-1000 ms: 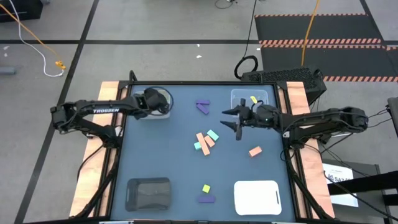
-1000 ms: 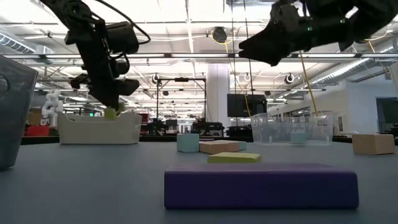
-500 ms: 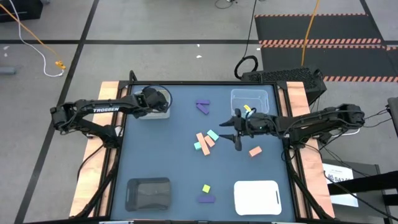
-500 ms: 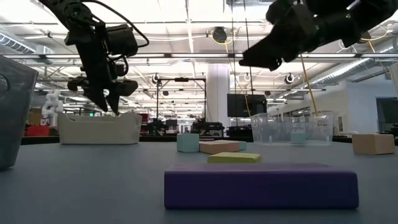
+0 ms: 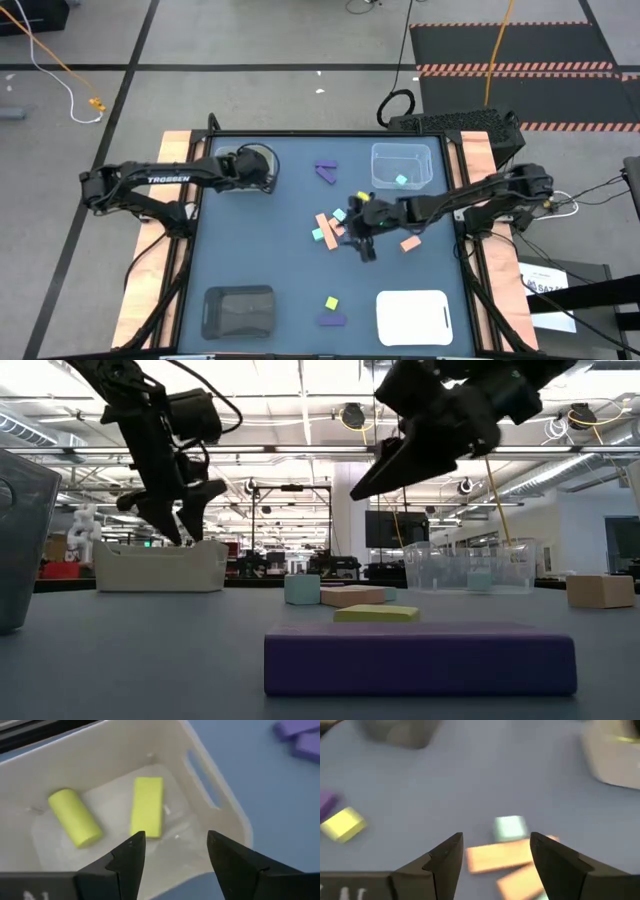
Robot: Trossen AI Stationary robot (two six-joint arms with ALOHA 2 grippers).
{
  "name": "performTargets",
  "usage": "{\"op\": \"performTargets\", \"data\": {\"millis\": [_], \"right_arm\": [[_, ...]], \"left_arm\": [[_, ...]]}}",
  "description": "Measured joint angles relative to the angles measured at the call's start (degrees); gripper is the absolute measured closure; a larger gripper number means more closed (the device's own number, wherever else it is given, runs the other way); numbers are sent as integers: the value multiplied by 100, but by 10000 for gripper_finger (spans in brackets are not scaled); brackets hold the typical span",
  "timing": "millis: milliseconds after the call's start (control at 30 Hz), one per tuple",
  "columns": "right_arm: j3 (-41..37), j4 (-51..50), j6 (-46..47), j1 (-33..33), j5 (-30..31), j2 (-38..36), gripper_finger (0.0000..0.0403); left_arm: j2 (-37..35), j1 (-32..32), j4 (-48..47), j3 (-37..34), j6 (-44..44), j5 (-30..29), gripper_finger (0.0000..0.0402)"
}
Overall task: Sort & place blocks by color
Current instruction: Put the green block into the gray bin
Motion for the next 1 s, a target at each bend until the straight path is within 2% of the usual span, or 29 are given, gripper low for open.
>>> {"op": "performTargets", "data": {"millis": [100,233,567,700,1000], "right_arm": [[133,77,-386,225,-444,273,181],[256,251,-746,582,-414,663,181],[944,324,-732,1405,-453,1851,181],[1189,317,-694,1549,-724,2226,181],[1560,457,-504,1611,-760,2801,181]], "left_arm": [[-126,-286,159,0,-51,-1,197],[-306,-701,492,-2,-168,-2,203],[-510,-1761,1696,-2,-230,-5,204],[-505,-2054,1970,-2,-229,-7,204],[-505,-2479,2105,-2,-252,-56,204]]}}
